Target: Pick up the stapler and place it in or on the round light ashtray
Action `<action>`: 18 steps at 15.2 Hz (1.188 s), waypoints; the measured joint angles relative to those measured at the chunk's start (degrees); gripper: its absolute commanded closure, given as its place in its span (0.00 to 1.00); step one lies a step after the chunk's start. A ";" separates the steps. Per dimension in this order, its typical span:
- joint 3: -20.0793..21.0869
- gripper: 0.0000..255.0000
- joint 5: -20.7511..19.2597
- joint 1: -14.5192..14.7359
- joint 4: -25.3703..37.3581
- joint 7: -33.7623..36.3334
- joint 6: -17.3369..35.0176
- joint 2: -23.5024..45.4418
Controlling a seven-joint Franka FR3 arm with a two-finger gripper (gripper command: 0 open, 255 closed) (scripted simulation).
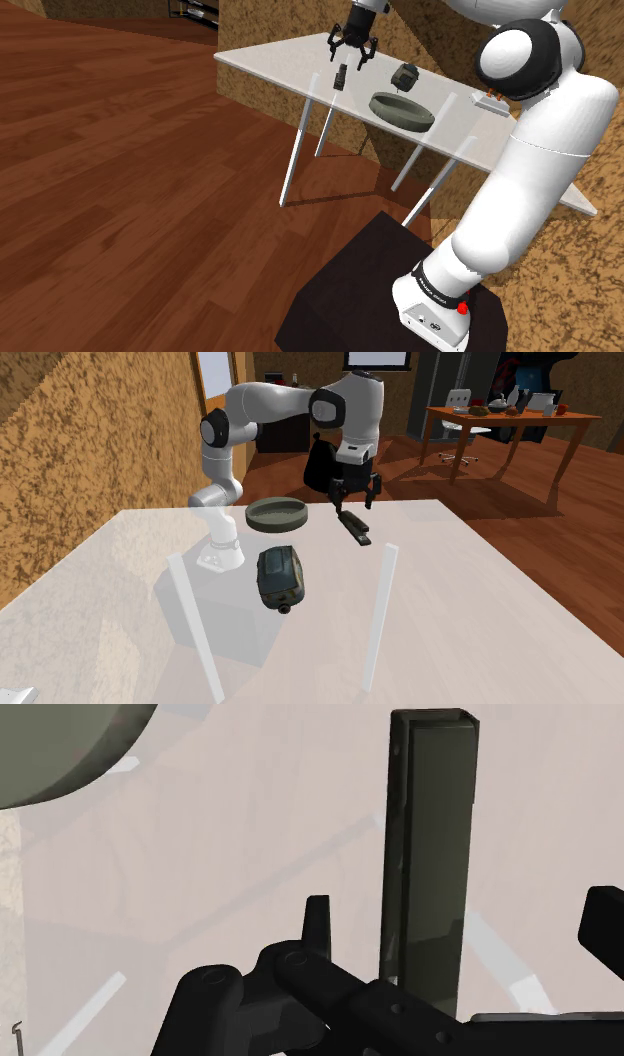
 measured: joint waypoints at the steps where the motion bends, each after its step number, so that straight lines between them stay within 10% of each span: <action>1: -0.16 0.00 0.05 -0.13 0.61 0.62 0.17 0.85; 14: -0.26 0.00 -0.09 0.04 -5.65 1.07 5.98 0.45; 15: -0.26 1.00 -0.09 0.04 -5.65 1.07 5.98 0.45; 18: -0.26 1.00 -0.10 0.03 -5.63 1.07 5.98 0.42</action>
